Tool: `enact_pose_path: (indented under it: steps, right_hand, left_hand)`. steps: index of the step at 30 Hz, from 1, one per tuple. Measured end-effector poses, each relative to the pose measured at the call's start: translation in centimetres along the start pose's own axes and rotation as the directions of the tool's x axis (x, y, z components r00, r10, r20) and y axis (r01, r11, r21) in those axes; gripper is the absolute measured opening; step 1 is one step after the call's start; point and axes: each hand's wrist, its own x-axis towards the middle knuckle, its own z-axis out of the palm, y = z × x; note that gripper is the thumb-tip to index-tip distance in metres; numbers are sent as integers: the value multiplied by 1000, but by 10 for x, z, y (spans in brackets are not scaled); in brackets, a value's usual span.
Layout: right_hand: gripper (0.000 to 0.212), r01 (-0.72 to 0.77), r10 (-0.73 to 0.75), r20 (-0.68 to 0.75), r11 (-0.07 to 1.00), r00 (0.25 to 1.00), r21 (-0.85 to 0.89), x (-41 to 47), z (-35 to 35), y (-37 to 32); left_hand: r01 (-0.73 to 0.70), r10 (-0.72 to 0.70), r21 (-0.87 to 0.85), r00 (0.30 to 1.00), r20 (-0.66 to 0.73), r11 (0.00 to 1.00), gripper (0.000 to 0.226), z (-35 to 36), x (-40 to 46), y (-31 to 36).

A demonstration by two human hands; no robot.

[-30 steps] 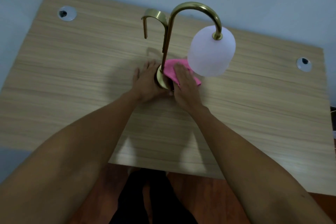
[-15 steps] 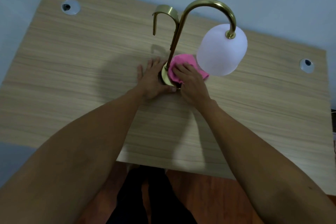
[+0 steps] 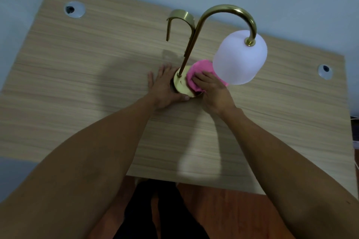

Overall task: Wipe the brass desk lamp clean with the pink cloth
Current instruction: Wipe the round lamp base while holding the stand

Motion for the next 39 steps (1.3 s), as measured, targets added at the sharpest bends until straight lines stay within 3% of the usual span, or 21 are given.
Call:
enact_pose_path:
  steps: [4, 9, 14, 20, 26, 30, 36, 39]
  right_hand:
    - [59, -32, 32, -22, 999, 999, -23, 24, 0, -20]
    - [59, 112, -110, 52, 993, 993, -28, 7, -1, -8]
    - [58, -15, 15, -8, 998, 1000, -65, 20, -6, -11]
    - [54, 85, -85, 5, 996, 996, -10, 11, -3, -18]
    - [57, -21, 21, 4, 999, 1000, -50, 24, -8, -17]
    - [54, 112, -112, 10, 994, 994, -17, 4, -1, -21]
    - [55, -23, 23, -46, 1000, 999, -11, 6, -7, -14]
    - [50, 64, -64, 6, 998, 998, 4, 9, -2, -27]
  left_hand:
    - [6, -6, 3, 1000, -10, 1000, 120, -1, 1, 0]
    - [4, -4, 3, 1000, -18, 1000, 120, 0, 2, -1]
    - [0, 0, -11, 1000, -23, 1000, 121, -1, 2, -1]
    - [13, -13, 17, 1000, -18, 1000, 121, -3, 2, 0]
    - [-4, 4, 3, 1000, -11, 1000, 118, -7, 1, 2]
    - [9, -9, 47, 1000, -10, 999, 120, -5, 2, 2]
    - [-10, 11, 23, 1000, -20, 1000, 119, -4, 3, -1]
    - [-8, 9, 36, 1000, -28, 999, 120, -2, 3, -1]
